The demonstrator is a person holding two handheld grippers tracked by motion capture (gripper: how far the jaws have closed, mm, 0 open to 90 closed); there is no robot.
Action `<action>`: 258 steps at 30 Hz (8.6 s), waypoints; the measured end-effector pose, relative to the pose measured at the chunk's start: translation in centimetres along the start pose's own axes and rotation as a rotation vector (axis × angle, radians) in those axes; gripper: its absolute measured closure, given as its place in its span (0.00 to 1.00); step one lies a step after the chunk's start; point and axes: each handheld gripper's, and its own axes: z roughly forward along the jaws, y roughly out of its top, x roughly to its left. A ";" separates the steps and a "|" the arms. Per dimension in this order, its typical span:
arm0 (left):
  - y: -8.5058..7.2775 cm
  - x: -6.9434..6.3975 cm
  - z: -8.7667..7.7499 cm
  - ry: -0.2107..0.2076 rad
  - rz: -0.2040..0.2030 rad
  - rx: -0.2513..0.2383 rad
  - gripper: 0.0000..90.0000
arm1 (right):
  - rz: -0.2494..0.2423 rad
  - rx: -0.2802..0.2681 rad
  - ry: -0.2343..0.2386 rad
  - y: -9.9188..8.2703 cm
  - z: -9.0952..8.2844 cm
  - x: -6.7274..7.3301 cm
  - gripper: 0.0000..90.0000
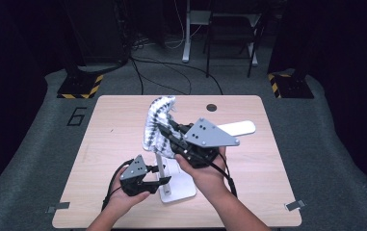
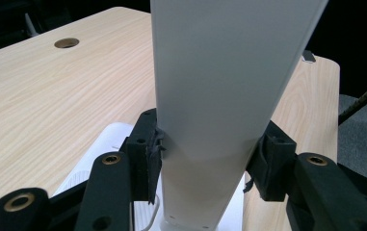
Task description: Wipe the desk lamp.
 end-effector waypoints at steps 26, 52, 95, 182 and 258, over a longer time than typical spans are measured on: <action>-0.1 -0.1 0.1 0.010 0.006 -0.001 0.58 | -0.050 0.054 0.037 -0.8 0.7 1.4 0.88; -0.2 -0.2 0.2 0.009 0.003 0.006 0.58 | 0.120 0.089 -0.240 -3.9 -9.0 -8.4 0.88; -0.5 0.5 -0.3 0.008 0.007 0.011 0.59 | 0.156 0.102 -0.349 -4.8 -12.7 -11.8 0.88; -0.9 0.4 -0.2 0.016 -0.013 -0.006 0.58 | 0.257 -0.038 -0.290 -6.3 -13.2 -10.5 0.87; 2.3 4.8 5.0 0.074 -0.054 0.019 0.58 | 0.230 0.070 0.066 -14.0 -8.7 -3.4 0.84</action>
